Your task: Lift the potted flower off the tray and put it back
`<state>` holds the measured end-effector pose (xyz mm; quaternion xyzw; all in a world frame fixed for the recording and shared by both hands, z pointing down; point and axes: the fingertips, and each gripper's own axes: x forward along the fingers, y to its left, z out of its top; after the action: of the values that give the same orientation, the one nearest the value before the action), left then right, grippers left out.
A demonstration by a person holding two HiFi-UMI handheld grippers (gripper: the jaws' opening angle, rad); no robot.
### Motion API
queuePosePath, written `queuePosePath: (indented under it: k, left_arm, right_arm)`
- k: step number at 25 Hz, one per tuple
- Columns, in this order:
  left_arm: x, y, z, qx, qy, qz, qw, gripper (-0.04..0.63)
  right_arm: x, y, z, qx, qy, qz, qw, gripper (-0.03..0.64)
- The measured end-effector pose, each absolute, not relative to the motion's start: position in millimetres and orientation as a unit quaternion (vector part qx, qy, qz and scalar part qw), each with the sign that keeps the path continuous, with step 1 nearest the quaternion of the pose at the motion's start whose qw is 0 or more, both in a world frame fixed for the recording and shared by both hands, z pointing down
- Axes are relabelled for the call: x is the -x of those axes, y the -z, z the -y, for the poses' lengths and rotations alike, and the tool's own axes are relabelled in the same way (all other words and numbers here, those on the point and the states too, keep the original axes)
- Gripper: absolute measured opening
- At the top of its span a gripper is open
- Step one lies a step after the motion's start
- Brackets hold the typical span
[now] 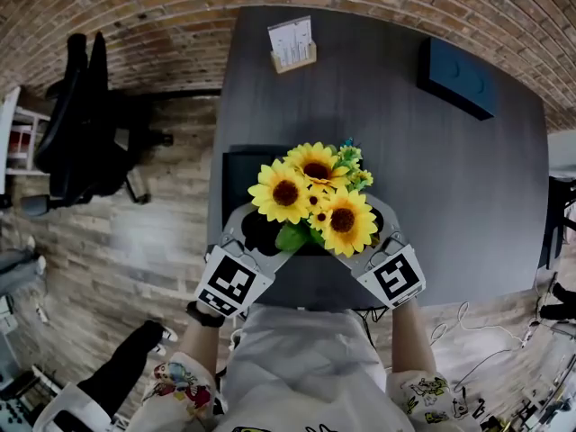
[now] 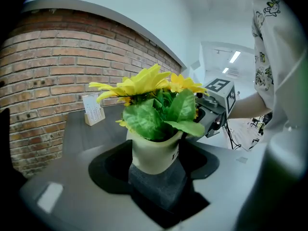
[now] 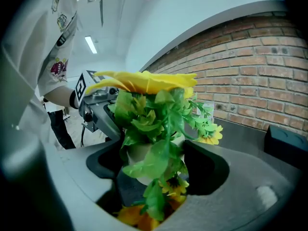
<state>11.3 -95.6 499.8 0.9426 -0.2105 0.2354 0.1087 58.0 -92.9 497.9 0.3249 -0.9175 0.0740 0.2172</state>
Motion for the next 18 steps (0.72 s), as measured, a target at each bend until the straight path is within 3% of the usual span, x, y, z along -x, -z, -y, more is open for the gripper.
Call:
queuePosePath:
  k: [18]
  left_arm:
    - [-14,-549,95,-0.931,-0.268,0.208,0.132,0.311]
  right_arm:
    - [-59,-547,94,-0.328,-0.108,0.913,0.217,0.38]
